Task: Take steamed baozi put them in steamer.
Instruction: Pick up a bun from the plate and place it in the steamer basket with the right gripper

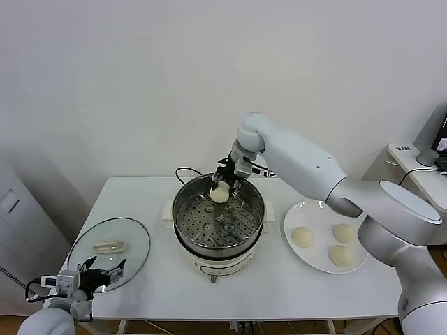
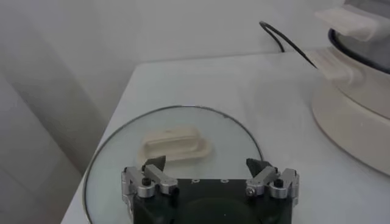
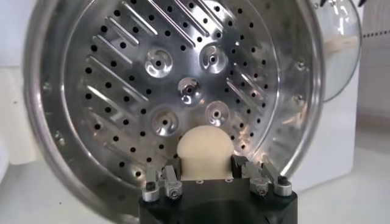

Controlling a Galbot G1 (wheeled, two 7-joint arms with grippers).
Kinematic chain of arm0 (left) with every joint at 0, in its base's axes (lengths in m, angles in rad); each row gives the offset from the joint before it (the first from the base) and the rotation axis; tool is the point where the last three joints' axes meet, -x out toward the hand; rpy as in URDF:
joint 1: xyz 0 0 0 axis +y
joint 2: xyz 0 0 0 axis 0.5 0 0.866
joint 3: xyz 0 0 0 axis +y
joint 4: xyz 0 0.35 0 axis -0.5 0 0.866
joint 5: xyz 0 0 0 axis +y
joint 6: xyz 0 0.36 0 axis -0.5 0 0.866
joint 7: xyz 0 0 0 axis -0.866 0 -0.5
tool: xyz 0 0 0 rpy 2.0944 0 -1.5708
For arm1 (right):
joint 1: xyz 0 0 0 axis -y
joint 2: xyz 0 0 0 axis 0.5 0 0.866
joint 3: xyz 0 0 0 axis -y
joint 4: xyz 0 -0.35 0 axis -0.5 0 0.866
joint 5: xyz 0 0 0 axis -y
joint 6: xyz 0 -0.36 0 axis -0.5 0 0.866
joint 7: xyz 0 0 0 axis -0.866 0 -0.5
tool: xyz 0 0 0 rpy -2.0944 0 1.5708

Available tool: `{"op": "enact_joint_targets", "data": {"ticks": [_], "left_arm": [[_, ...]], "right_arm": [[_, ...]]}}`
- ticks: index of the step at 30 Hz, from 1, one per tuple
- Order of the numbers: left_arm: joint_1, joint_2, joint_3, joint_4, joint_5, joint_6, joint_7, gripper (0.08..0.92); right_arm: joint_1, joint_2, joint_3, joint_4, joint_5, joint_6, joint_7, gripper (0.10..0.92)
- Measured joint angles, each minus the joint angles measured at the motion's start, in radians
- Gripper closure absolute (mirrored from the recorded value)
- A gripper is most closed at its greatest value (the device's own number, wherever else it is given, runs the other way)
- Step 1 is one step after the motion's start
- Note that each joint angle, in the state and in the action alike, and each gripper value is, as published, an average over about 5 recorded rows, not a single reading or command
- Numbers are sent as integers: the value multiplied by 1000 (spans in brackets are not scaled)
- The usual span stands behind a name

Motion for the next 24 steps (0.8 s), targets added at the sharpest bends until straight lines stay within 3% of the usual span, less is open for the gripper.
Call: {"op": "enact_joint_targets", "data": {"ticks": [6, 17, 24], "left_arm": [[2, -1, 0, -2, 0, 0, 1, 177], [3, -3, 0, -3, 0, -2, 1, 177], [8, -6, -2, -6, 0, -3, 1, 177]], "right_arm": [[-18, 8, 11, 0, -42, 0, 4, 475], [-14, 3, -2, 14, -39, 0, 9, 216], [69, -32, -73, 28, 125, 0, -27, 203]]}}
